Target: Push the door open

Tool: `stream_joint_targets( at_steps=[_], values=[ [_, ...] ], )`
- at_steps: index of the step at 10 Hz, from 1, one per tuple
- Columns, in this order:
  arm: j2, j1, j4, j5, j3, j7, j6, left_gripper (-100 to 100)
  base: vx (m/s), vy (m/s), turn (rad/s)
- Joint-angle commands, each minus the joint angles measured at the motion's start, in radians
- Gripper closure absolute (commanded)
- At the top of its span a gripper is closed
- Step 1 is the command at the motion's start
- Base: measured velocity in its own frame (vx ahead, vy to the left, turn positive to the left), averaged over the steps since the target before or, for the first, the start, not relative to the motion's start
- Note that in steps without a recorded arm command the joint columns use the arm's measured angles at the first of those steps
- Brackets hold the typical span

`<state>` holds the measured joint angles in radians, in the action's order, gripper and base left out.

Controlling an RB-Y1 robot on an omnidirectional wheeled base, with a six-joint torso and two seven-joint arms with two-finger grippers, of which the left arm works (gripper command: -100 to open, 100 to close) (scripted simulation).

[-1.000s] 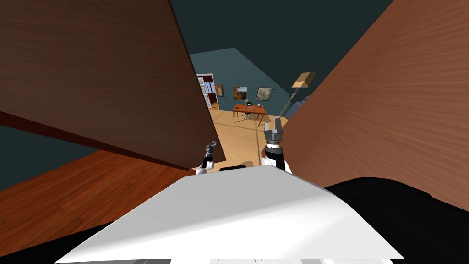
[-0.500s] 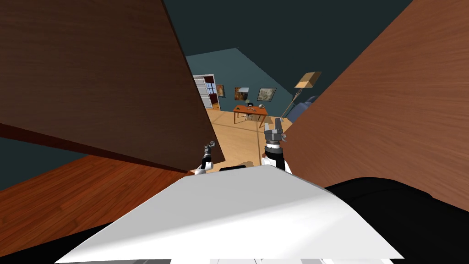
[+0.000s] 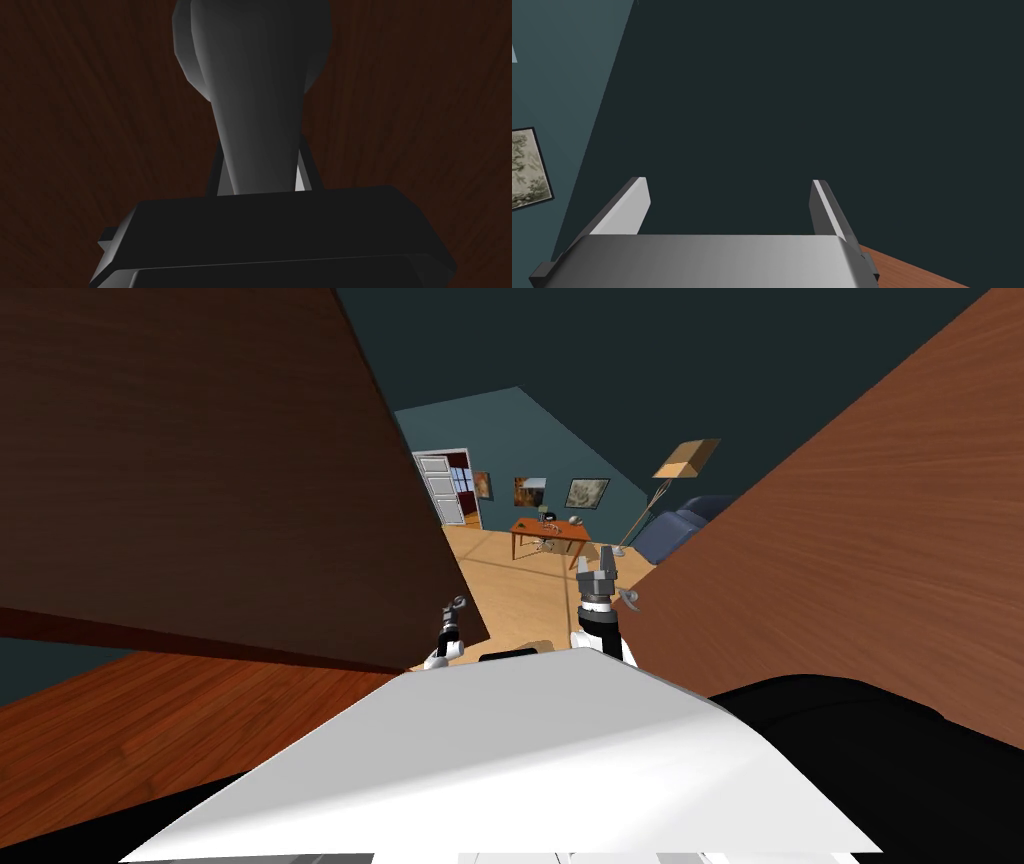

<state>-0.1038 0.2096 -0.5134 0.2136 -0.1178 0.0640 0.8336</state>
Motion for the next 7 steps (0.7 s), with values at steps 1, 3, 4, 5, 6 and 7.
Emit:
stream_joint_targets(
  at_steps=[1, 3, 4, 5, 6, 7],
  values=[
    [-0.009, -0.006, -0.016, 0.01, -0.017, 0.005, -0.003, 100, 0.206, -0.031, 0.037],
    [-0.014, -0.008, -0.014, 0.023, -0.036, 0.012, -0.002, 100, 0.2, -0.054, 0.059],
    [-0.014, -0.008, -0.014, 0.023, -0.036, 0.012, -0.002, 100, 0.129, -0.017, 0.012],
    [-0.014, -0.008, -0.014, 0.023, -0.036, 0.012, -0.002, 100, 0.048, -0.001, -0.009],
    [-0.019, -0.009, -0.012, 0.037, -0.056, 0.019, -0.001, 100, 0.135, -0.031, 0.044],
    [-0.021, -0.009, -0.011, 0.04, -0.061, 0.021, 0.0, 100, 0.181, -0.062, 0.069]
  ],
)
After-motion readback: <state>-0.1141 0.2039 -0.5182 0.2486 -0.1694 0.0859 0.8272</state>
